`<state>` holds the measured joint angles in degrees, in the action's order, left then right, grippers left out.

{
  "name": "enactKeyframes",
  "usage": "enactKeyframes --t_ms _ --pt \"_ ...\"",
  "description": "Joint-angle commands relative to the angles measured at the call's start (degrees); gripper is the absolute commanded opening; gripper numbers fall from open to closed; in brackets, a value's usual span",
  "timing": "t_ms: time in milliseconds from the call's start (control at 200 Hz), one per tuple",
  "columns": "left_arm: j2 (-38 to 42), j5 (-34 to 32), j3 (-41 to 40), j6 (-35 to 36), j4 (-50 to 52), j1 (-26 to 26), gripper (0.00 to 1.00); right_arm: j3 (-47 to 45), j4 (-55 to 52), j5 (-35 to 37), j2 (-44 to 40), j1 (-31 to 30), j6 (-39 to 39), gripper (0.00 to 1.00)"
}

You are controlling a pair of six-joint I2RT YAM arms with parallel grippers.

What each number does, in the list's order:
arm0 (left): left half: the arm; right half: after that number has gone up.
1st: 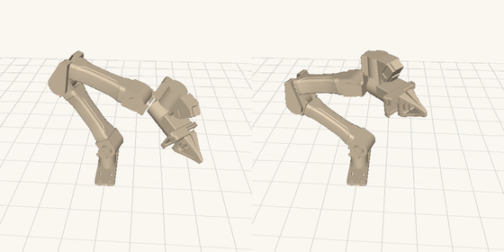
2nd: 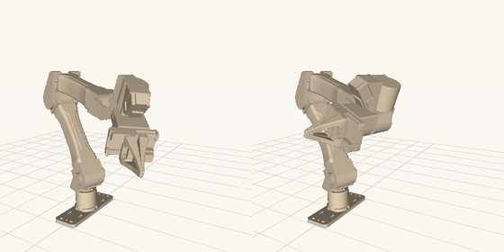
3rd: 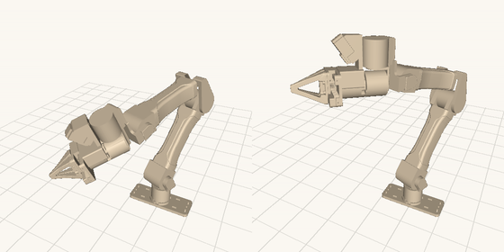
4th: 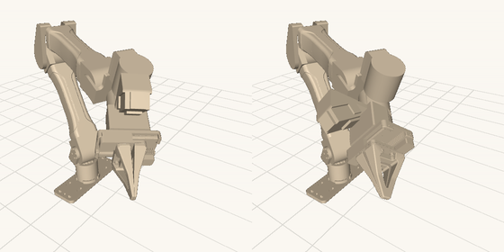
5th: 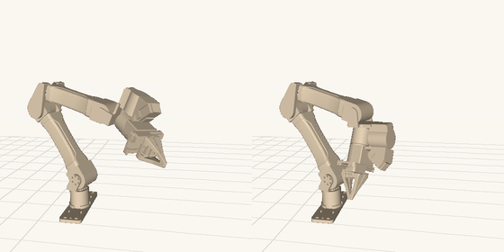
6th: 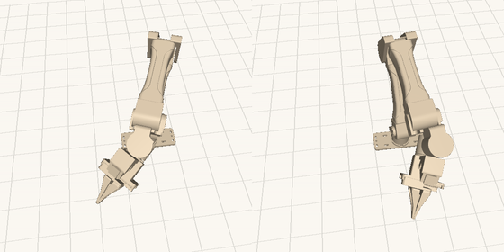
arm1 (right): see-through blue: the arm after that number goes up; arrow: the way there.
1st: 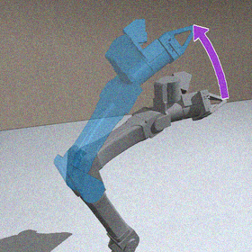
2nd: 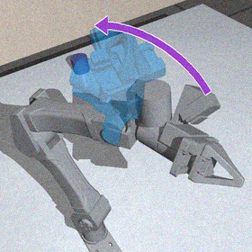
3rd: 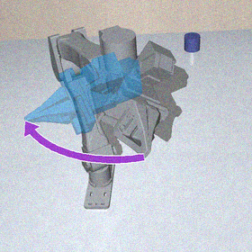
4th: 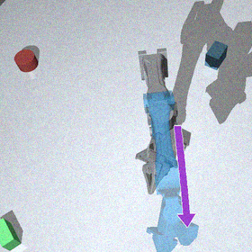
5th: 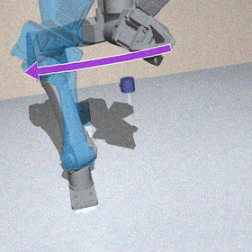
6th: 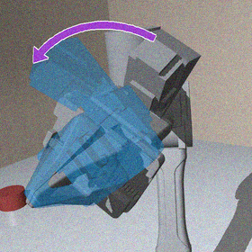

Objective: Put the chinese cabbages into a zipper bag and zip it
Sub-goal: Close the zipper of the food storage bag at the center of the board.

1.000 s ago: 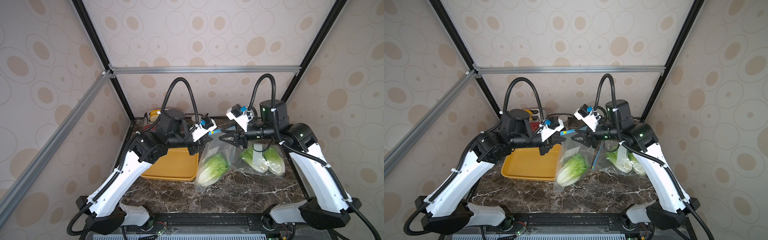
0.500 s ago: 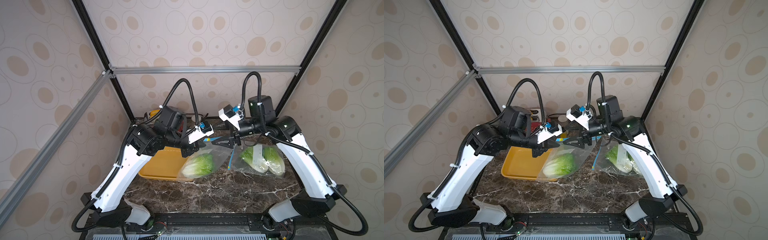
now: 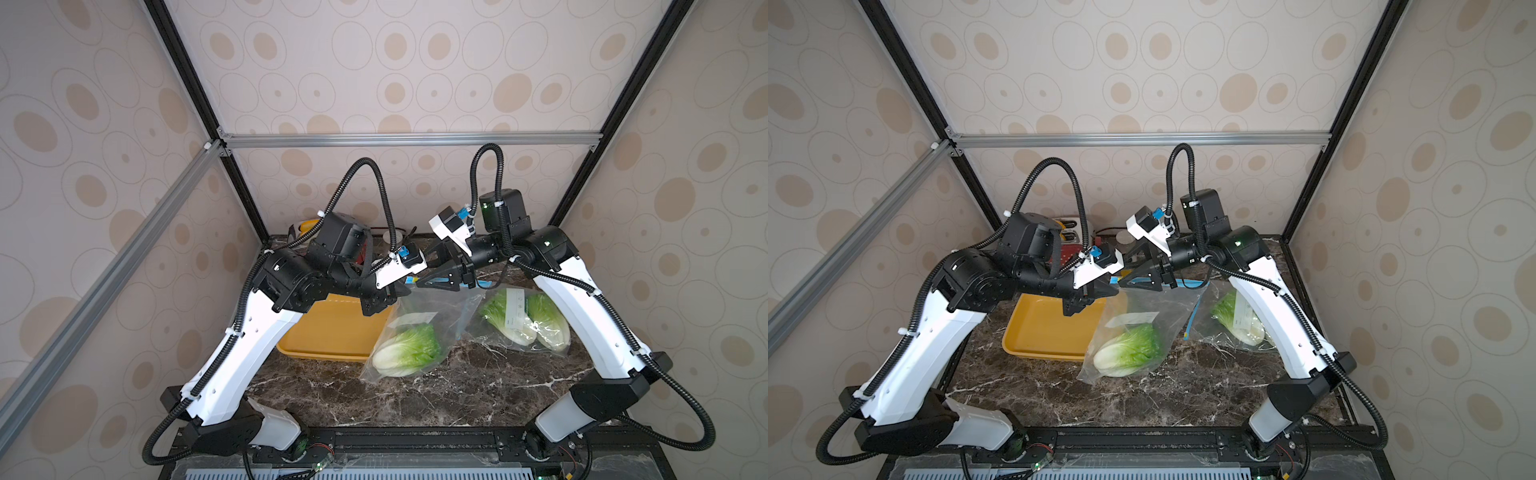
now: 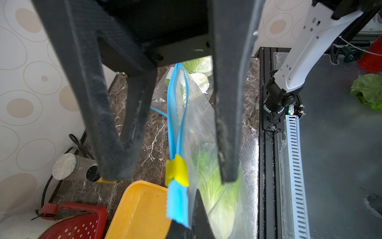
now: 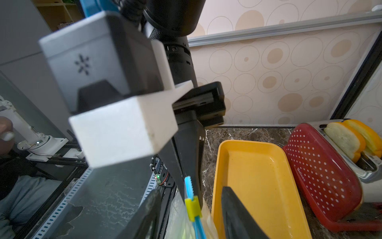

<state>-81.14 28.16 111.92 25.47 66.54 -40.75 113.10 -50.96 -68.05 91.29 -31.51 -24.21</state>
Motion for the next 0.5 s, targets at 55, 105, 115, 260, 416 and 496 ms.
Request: enactKeyframes --t_ms 55,105,115,260,416,496 --pt "1.7 0.5 0.9 1.9 -1.6 0.3 0.00 0.1 -0.4 -3.1 1.6 -0.4 -0.5 0.44" --pt "1.6 0.2 1.0 1.9 -1.7 0.4 0.00 0.0 -0.4 -3.4 1.7 -0.4 -0.4 0.42" --pt "1.6 0.2 1.1 1.9 -1.7 0.4 0.00 0.0 -0.4 -3.5 1.8 -0.4 -0.5 0.41" --pt "1.4 0.3 1.5 2.0 -2.0 0.4 0.00 0.1 -1.6 -3.3 2.4 -0.5 -0.9 0.32" --pt "1.6 -0.6 1.2 2.1 -2.5 0.5 0.00 0.7 -2.6 -1.8 1.8 -0.5 -1.9 0.18" --pt "2.4 -1.5 0.4 1.0 -4.2 0.5 0.00 0.6 -4.4 -0.3 1.4 -0.4 -3.6 0.12"
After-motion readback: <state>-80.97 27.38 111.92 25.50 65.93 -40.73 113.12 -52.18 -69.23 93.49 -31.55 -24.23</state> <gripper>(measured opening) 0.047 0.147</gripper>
